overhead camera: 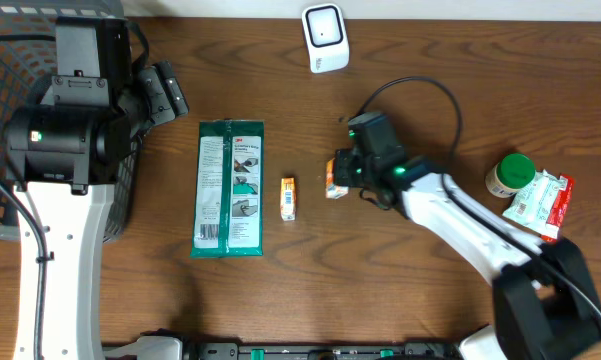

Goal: Scan the item barcode
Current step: 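Lift the orange box and move it right with the right gripper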

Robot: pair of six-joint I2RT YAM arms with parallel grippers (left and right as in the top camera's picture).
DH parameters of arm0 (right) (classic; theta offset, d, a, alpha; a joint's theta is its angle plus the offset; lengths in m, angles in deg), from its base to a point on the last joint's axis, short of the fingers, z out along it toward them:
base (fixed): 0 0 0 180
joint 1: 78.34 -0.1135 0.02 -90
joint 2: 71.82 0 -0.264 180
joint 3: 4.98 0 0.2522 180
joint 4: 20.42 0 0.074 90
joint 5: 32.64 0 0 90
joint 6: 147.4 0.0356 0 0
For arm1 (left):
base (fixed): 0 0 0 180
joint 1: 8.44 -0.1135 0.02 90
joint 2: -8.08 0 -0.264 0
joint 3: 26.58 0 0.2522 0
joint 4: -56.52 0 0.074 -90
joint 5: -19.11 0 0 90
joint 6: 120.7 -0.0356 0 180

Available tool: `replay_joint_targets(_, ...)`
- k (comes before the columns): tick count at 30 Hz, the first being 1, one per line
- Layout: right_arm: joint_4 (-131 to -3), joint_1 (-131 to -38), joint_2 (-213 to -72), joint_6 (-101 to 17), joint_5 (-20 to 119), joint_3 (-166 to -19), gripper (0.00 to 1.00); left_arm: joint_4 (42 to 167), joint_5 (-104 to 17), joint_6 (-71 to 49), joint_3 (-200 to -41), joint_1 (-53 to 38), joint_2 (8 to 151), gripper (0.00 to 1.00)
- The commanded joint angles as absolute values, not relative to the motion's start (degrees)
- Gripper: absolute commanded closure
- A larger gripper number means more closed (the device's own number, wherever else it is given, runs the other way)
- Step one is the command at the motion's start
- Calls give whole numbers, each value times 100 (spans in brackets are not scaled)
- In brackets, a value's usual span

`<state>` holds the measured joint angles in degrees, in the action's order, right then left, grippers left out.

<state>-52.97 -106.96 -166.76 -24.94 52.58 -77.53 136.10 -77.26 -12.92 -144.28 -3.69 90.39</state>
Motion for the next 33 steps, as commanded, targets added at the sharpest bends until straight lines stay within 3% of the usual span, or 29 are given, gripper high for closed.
replay_joint_targets(1, -5432, -10484, -16280, -2688, 5169, -7761, 82, 13625, -7757, -1344, -14432, -389, 9049, 14)
replay_joint_targets(10, -5841, -9700, -15714, -3267, 4246, -7761, 88, 13625, -7757, -1342, -14432, -389, 9049, 14)
replay_joint_targets(26, -6040, -7925, -15642, -4594, 587, -7761, 99, 13627, -7728, -1342, -14432, -386, 9049, 14)
replay_joint_targets(33, -6142, -7623, -15642, -4896, 52, -7761, 99, 13955, -5680, -1399, -14415, -384, 9060, 14)
